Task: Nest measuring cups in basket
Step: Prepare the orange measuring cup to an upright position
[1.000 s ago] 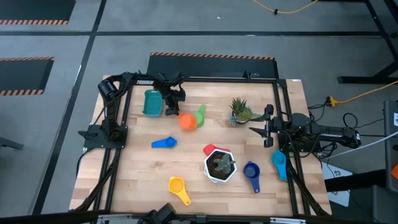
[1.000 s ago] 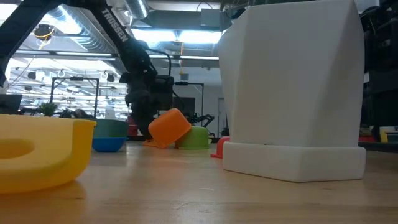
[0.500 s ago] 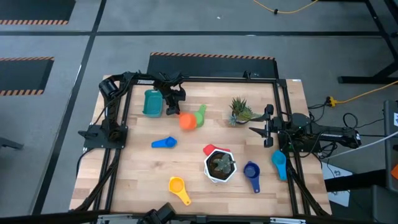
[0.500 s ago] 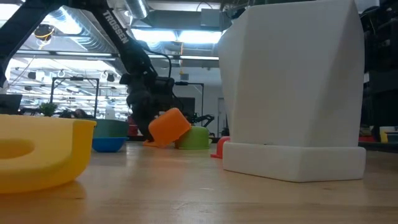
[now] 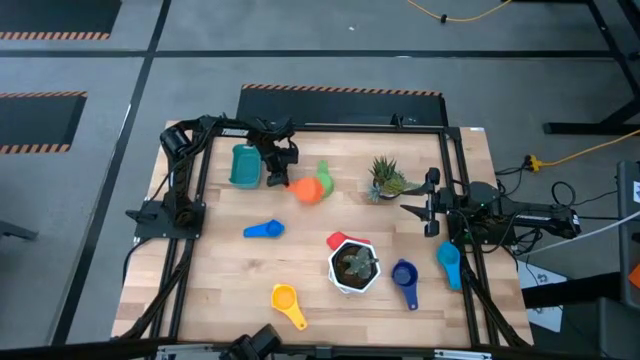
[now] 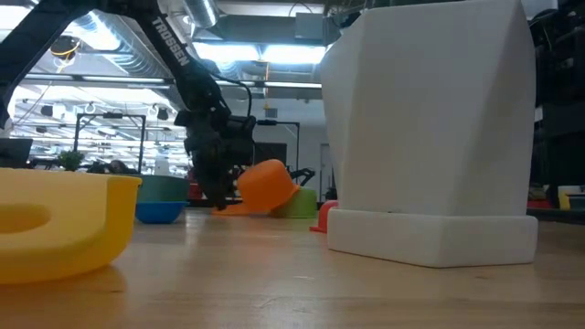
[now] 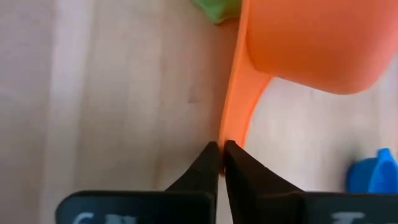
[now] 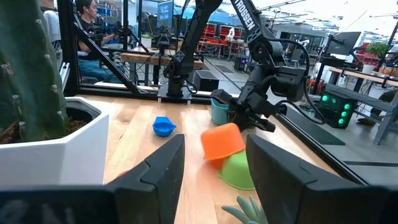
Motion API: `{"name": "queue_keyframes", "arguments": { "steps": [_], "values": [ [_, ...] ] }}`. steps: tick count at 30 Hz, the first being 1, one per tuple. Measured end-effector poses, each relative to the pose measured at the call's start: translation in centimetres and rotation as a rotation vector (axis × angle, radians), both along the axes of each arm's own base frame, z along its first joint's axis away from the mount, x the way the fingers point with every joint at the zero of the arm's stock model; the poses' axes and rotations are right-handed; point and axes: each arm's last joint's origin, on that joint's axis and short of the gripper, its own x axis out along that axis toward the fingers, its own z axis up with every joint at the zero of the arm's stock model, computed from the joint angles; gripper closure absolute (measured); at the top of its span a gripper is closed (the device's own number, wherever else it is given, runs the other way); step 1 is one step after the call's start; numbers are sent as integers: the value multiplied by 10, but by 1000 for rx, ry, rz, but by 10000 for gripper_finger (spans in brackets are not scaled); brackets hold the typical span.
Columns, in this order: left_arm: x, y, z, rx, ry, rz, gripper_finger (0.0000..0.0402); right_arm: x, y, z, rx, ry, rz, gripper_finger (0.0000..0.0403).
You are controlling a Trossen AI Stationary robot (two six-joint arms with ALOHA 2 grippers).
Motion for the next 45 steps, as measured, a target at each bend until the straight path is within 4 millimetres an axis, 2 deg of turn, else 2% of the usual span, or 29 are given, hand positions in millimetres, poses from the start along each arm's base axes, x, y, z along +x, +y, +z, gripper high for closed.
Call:
{"name": "queue_keyframes", "arguments": {
  "steps": [18, 23, 29, 35, 45],
  "values": [
    [-3, 1, 1, -54, -24, 5, 400, 0, 0, 0, 0, 0, 0, 226],
    [-4, -3, 9, -26, -30, -28, 401, 0, 0, 0, 0, 0, 0, 226],
    [-4, -10, 34, 36, -57, -41, 401, 0, 0, 0, 0, 0, 0, 226],
    [-6, -20, 67, 176, -78, -54, 401, 0, 0, 0, 0, 0, 0, 226],
    [-15, -51, 132, 551, -57, 6, 401, 0, 0, 0, 0, -3, 0, 226]
  ]
}}
